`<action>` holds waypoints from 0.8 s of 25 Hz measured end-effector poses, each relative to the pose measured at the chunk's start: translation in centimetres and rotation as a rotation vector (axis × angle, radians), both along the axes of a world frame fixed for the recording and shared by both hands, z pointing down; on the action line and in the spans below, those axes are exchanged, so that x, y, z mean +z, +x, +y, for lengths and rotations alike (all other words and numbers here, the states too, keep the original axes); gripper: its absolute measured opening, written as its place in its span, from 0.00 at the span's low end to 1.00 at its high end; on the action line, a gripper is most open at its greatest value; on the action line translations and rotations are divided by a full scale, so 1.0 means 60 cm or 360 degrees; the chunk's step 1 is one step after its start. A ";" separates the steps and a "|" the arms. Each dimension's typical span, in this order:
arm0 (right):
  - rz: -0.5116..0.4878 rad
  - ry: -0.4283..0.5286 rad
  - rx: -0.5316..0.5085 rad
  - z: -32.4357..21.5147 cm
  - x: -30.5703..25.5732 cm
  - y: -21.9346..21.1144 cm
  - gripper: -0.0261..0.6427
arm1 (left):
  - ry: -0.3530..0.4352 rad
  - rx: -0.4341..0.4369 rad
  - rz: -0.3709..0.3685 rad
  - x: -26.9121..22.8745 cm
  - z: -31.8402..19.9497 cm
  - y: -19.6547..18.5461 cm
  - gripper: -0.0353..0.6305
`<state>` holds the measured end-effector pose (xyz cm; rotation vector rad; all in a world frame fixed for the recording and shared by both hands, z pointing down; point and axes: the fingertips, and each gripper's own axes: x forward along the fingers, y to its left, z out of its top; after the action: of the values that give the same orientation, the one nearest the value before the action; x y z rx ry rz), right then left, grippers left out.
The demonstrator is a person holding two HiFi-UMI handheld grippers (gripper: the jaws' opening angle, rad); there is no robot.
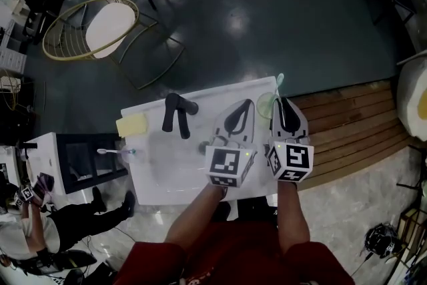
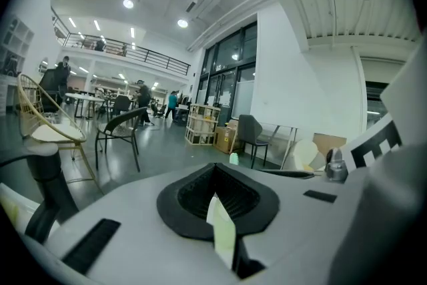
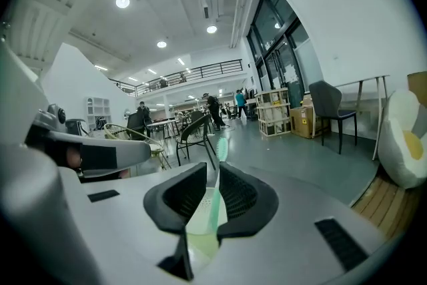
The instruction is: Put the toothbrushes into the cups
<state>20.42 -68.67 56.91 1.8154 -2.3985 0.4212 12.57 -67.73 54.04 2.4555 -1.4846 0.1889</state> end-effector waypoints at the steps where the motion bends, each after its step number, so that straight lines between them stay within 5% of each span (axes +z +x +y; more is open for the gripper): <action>1: 0.0001 0.0007 0.0002 0.002 -0.004 0.000 0.12 | 0.0008 0.0002 0.0000 -0.004 0.002 -0.001 0.09; 20: 0.0100 0.0284 0.0036 0.090 -0.159 -0.063 0.12 | 0.0244 0.0019 0.0039 -0.124 0.085 -0.072 0.09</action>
<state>16.63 -63.26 47.38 1.8963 -2.4449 0.1528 8.24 -62.65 46.59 2.5761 -1.5271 0.0482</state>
